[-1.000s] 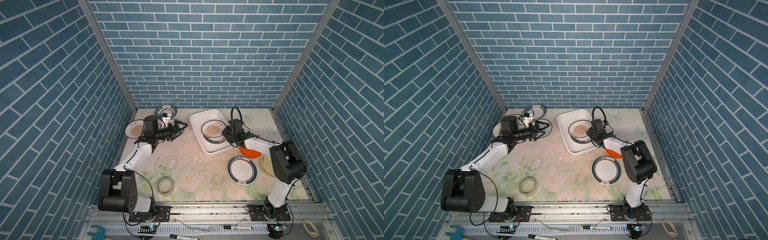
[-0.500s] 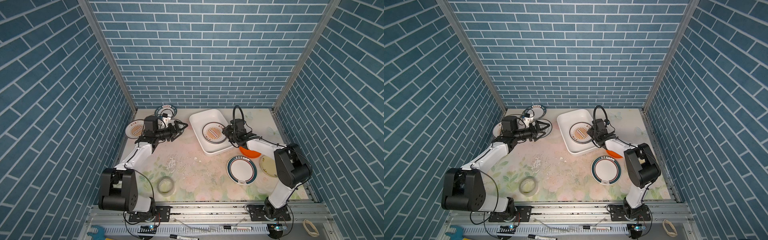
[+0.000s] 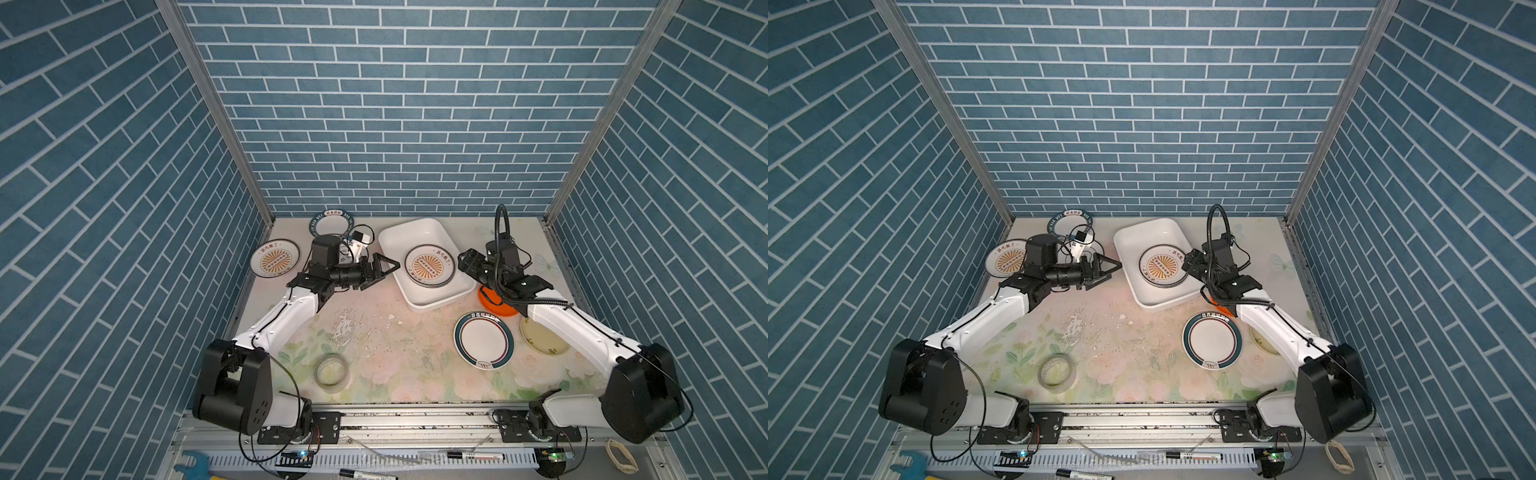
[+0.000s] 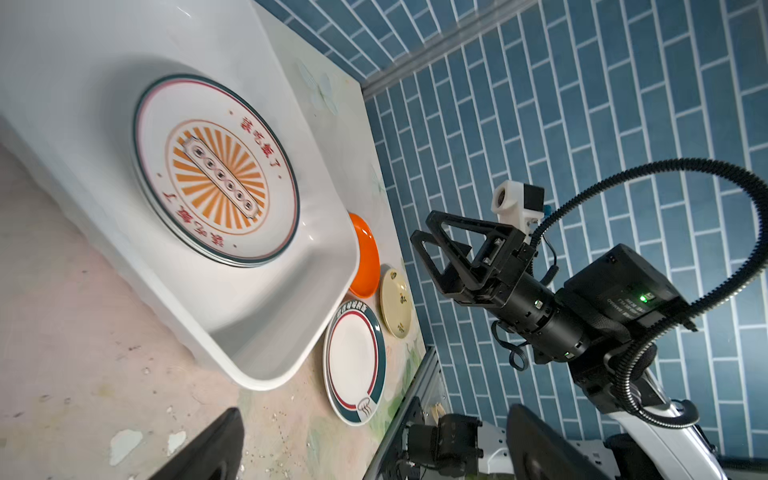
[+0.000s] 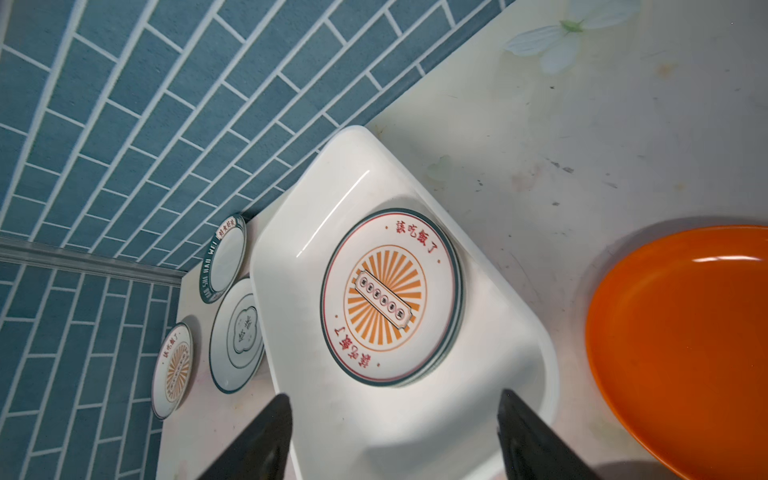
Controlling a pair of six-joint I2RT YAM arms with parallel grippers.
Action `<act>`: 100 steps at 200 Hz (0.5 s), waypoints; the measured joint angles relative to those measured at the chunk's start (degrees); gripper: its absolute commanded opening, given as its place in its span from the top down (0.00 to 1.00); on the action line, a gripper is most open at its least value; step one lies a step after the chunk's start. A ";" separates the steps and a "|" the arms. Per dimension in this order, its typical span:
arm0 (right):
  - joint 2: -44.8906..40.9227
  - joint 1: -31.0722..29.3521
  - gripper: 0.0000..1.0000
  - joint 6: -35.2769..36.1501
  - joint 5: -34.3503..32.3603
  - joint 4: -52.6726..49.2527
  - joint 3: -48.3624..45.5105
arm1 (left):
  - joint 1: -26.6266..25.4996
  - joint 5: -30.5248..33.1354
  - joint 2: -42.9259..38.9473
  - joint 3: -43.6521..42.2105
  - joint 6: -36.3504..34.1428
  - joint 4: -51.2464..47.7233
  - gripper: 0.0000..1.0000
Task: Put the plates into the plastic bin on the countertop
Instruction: 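Release the plate, move right gripper to green-and-red-rim plate while left arm reaches bin, then grasp the green-and-red-rim plate's edge with the right gripper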
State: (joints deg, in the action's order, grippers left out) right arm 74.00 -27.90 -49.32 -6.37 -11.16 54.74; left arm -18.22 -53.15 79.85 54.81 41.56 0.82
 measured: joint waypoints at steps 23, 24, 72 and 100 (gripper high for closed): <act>-7.54 0.33 0.16 0.55 -2.78 -6.21 -4.66 | -5.57 1.70 -0.94 0.79 -2.71 -2.38 0.00; -7.76 0.33 0.16 0.57 -2.80 -6.34 -4.83 | -5.92 1.81 -0.98 0.83 -2.84 -2.60 0.00; -19.98 2.36 0.16 -1.07 -4.39 -15.85 -15.82 | -13.73 5.11 0.72 1.20 -5.86 -5.95 0.00; -24.96 2.58 0.15 -2.54 -5.51 -22.29 -18.18 | -18.40 7.41 3.89 1.20 -7.52 -8.22 0.00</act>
State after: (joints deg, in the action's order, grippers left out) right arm 49.04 -25.32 -51.86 -11.88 -33.45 36.56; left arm -36.62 -45.74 83.74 56.01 34.04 -7.40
